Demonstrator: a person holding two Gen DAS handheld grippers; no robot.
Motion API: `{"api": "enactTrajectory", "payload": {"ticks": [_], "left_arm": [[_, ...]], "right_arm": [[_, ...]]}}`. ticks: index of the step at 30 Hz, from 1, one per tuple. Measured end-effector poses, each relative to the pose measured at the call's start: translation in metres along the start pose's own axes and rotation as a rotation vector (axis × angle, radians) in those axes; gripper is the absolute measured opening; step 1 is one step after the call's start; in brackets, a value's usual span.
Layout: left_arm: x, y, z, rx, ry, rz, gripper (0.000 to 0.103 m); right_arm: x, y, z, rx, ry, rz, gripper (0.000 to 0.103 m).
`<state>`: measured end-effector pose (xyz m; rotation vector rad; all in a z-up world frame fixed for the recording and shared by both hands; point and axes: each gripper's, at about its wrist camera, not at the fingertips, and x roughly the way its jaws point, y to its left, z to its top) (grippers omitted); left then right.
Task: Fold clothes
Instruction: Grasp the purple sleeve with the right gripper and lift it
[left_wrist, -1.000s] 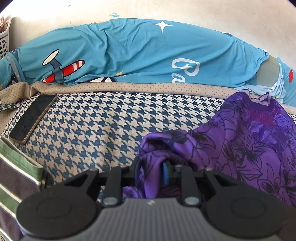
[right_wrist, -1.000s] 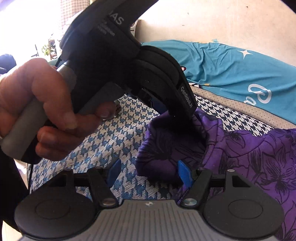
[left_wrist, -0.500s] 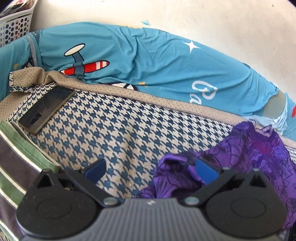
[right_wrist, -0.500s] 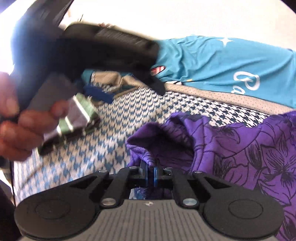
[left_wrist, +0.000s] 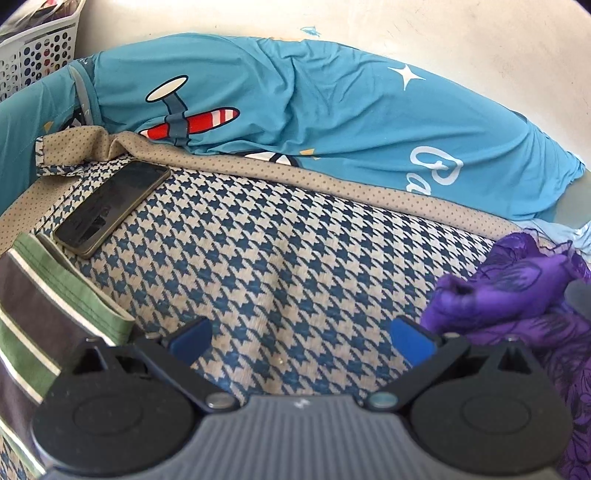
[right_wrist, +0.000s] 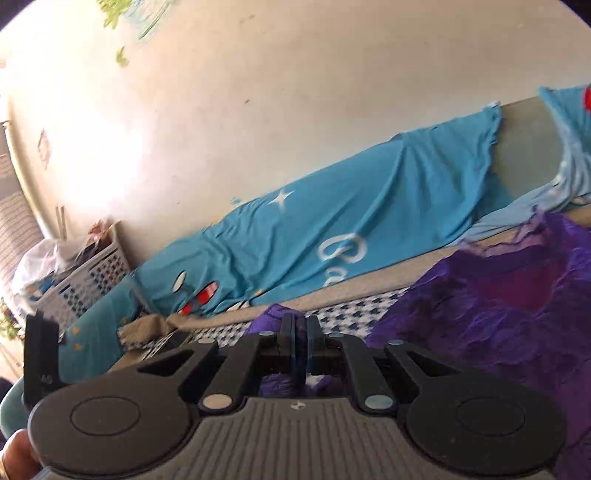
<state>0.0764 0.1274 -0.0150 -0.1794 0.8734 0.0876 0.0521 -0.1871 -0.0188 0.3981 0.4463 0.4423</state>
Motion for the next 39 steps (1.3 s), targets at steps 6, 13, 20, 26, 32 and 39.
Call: {"api": "enactTrajectory", "payload": {"ticks": [6, 13, 20, 26, 32, 39], "left_arm": [[0.007, -0.028, -0.006, 0.043, 0.03, -0.037, 0.103], [0.021, -0.067, -0.016, 0.121, 0.083, -0.062, 0.103], [0.028, -0.087, -0.021, 0.16, 0.089, -0.045, 0.103], [0.03, -0.089, -0.021, 0.148, 0.094, -0.06, 0.103], [0.031, -0.09, -0.021, 0.159, 0.095, -0.068, 0.103], [0.029, -0.089, -0.02, 0.175, 0.089, -0.067, 0.103]], "right_arm": [[-0.037, -0.051, 0.022, 0.123, -0.086, -0.21, 0.004], [-0.043, -0.071, 0.01, 0.108, 0.025, -0.184, 0.007], [-0.02, -0.033, -0.002, -0.07, 0.112, -0.022, 0.014], [0.007, -0.018, -0.013, -0.159, 0.182, 0.021, 0.025], [0.024, -0.02, -0.021, -0.159, 0.222, 0.032, 0.028], [0.032, -0.012, -0.033, -0.205, 0.267, 0.044, 0.03]]}}
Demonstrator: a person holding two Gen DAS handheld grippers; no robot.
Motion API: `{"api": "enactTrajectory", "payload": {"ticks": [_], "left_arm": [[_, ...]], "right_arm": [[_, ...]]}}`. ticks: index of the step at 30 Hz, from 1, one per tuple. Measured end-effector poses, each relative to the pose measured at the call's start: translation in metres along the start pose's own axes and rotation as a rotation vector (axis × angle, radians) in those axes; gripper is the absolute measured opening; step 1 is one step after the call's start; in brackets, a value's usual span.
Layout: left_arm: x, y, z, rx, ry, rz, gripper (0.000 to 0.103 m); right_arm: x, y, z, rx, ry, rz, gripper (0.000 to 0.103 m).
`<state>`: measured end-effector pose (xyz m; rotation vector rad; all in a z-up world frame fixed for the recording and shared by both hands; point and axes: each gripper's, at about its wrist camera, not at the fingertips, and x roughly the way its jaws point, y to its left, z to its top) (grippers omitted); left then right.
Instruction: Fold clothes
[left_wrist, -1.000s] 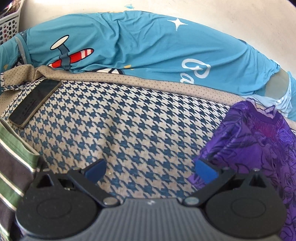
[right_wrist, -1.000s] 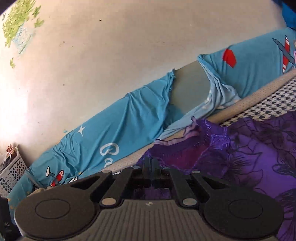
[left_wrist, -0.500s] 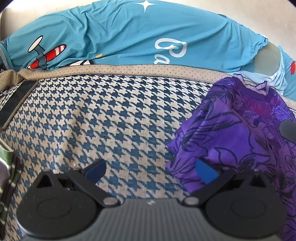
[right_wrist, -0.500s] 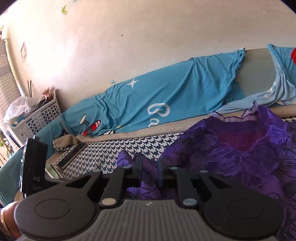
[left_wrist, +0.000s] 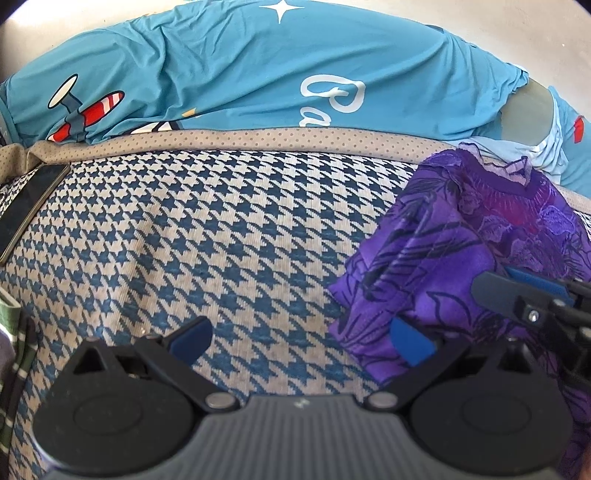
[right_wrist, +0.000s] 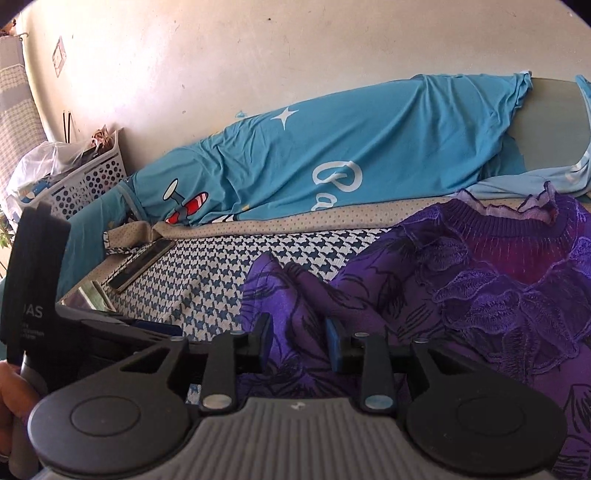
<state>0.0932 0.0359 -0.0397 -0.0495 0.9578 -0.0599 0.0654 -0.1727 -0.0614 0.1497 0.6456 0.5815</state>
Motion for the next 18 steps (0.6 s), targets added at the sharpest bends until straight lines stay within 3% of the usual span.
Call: {"api": "enactTrajectory", "payload": {"ticks": [2, 3, 4, 6, 14, 18], "left_arm": [[-0.002, 0.0, 0.0, 0.005, 0.0, 0.0, 0.103], [-0.003, 0.0, 0.0, 0.008, 0.0, 0.0, 0.103], [-0.005, 0.0, 0.0, 0.014, 0.001, -0.002, 0.103], [-0.009, 0.0, 0.0, 0.028, -0.001, -0.009, 0.103], [-0.028, -0.006, -0.004, 0.067, -0.032, -0.076, 0.103], [-0.027, -0.021, -0.013, 0.13, -0.035, -0.103, 0.103]], "right_arm": [[0.004, 0.004, -0.004, -0.015, 0.016, 0.01, 0.027], [0.004, 0.006, -0.004, -0.032, 0.013, 0.001, 0.015], [0.003, 0.008, -0.004, -0.048, 0.006, -0.004, 0.011], [-0.002, 0.01, -0.003, -0.056, -0.027, -0.011, 0.008], [-0.076, 0.001, 0.031, 0.024, -0.341, -0.151, 0.007], [-0.115, -0.018, 0.039, 0.1, -0.459, -0.327, 0.007]]}}
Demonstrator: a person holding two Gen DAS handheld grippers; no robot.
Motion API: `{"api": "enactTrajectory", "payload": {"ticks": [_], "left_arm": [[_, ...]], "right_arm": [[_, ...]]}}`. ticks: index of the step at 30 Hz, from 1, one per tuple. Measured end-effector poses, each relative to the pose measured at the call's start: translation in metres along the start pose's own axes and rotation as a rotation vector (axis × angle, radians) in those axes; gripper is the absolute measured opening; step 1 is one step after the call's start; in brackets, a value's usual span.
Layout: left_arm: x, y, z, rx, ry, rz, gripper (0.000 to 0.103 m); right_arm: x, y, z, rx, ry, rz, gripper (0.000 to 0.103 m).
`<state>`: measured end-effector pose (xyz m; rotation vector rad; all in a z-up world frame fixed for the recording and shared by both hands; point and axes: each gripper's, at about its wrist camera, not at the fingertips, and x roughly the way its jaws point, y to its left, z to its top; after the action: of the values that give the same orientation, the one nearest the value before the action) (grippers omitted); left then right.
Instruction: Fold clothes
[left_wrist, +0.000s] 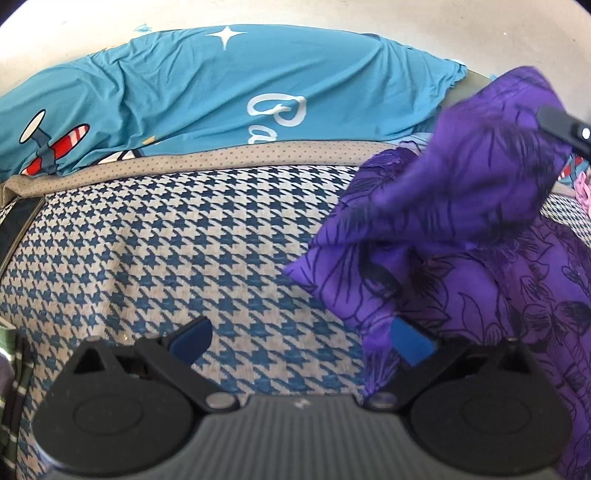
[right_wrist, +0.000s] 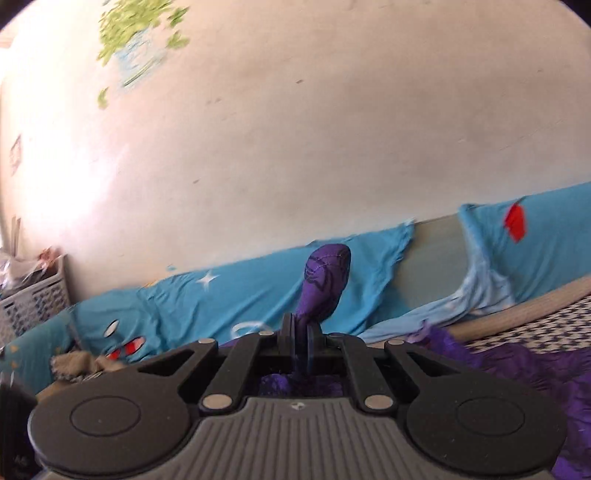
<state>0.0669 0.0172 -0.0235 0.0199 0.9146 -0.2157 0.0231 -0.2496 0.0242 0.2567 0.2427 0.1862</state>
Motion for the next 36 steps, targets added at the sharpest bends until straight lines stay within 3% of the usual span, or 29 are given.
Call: {"api": "enactTrajectory", "payload": {"ticks": [5, 9, 11, 16, 20, 25, 26, 30, 32, 34, 36], "left_arm": [[0.011, -0.02, -0.01, 0.058, 0.014, -0.007, 0.103], [0.023, -0.033, -0.017, 0.081, 0.031, -0.022, 0.103], [0.028, -0.04, -0.02, 0.103, 0.036, -0.023, 0.103], [0.038, -0.055, -0.028, 0.158, 0.034, -0.003, 0.103], [0.044, -0.06, -0.031, 0.189, 0.023, 0.095, 0.103], [0.051, -0.043, -0.028, 0.131, 0.037, 0.187, 0.103], [0.051, -0.04, -0.027, 0.117, 0.037, 0.198, 0.103], [0.051, -0.032, -0.028, 0.09, 0.048, 0.213, 0.103], [0.051, -0.029, -0.027, 0.078, 0.051, 0.215, 0.103], [0.052, -0.024, -0.027, 0.06, 0.056, 0.208, 0.103], [0.053, -0.019, -0.027, 0.034, 0.065, 0.193, 0.103]], "right_arm": [[-0.016, -0.036, 0.011, 0.056, -0.056, -0.199, 0.007], [-0.017, -0.064, 0.009, 0.134, -0.019, -0.332, 0.007], [-0.018, -0.081, 0.006, 0.2, 0.003, -0.379, 0.007], [-0.037, -0.102, 0.014, 0.229, -0.079, -0.479, 0.007], [-0.036, -0.101, 0.017, 0.195, -0.061, -0.458, 0.008], [-0.013, -0.091, 0.004, 0.154, 0.071, -0.319, 0.01], [-0.008, -0.088, 0.0, 0.149, 0.099, -0.285, 0.014], [0.016, -0.076, -0.018, 0.076, 0.221, -0.174, 0.053], [0.028, -0.068, -0.028, 0.003, 0.263, -0.149, 0.057], [0.04, -0.061, -0.038, -0.072, 0.305, -0.127, 0.07], [0.051, -0.058, -0.047, -0.158, 0.339, -0.135, 0.073]]}}
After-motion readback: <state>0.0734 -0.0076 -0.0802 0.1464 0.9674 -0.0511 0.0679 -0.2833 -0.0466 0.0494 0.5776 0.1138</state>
